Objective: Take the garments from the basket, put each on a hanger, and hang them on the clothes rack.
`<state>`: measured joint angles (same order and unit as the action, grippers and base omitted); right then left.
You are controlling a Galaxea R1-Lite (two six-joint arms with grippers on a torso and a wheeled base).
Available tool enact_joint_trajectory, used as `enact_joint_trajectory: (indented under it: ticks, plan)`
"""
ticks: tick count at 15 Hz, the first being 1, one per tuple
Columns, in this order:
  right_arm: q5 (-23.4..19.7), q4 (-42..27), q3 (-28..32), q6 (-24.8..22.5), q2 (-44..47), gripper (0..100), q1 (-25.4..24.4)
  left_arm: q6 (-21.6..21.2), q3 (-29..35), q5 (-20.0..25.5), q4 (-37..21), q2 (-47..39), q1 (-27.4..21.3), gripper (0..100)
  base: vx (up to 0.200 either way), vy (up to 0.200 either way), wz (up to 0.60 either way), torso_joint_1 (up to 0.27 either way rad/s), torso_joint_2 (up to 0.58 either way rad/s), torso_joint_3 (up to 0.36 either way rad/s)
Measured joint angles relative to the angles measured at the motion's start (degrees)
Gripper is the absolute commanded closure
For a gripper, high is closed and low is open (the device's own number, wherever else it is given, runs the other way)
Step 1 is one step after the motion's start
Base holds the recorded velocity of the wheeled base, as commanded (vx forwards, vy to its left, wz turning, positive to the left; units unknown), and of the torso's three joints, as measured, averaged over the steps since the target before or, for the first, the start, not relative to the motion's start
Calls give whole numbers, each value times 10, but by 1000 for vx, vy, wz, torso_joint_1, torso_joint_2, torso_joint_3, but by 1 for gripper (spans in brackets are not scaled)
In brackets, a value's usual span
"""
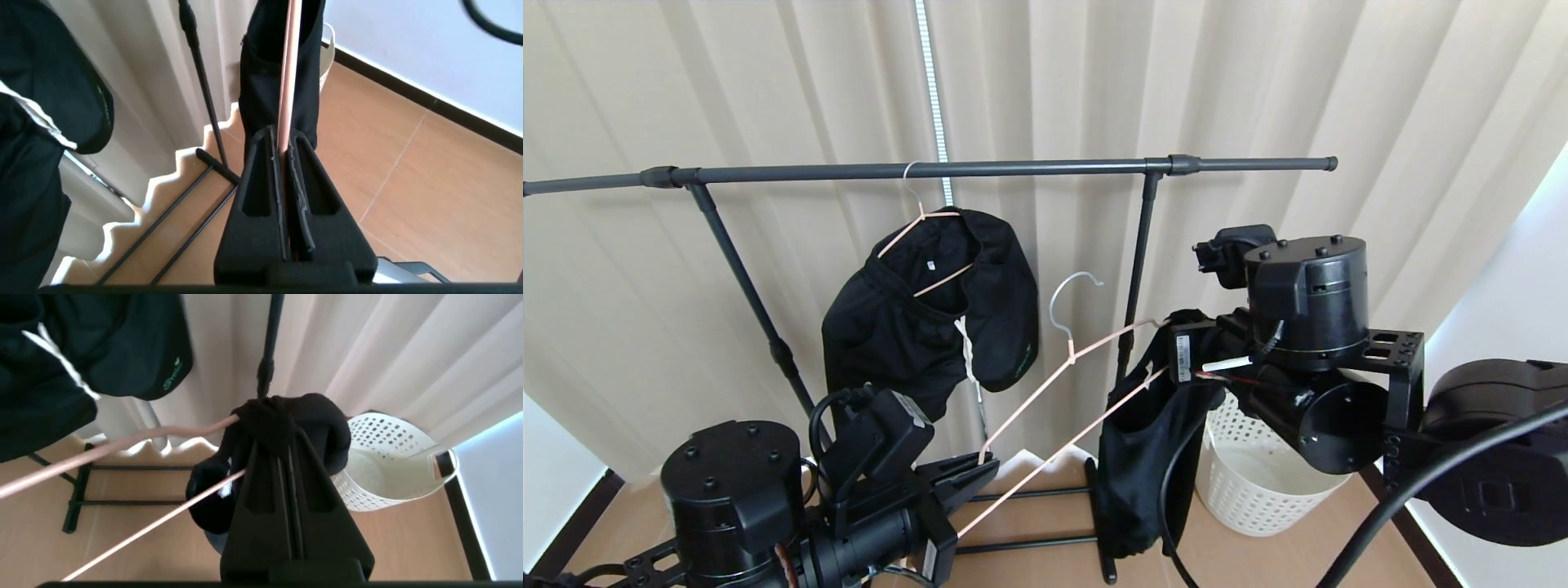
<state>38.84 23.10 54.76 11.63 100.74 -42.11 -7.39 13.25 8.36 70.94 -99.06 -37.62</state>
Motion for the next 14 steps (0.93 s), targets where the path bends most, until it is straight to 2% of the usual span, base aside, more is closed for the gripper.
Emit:
enact_joint_trajectory:
  ticks: [4, 9, 14]
  plan:
    - [0, 5, -7, 0, -21, 100, -21, -1, -2, -1, 16, -3, 4, 100, 0, 0, 0, 0, 0, 0]
    - [-2, 7, 2, 0, -21, 100, 14, -4, -10, 1, 41, 7, 32, 100, 0, 0, 0, 0, 0, 0]
    - [-4, 8, 5, 4, -10, 100, 2, -3, -9, 1, 42, 12, 31, 100, 0, 0, 0, 0, 0, 0]
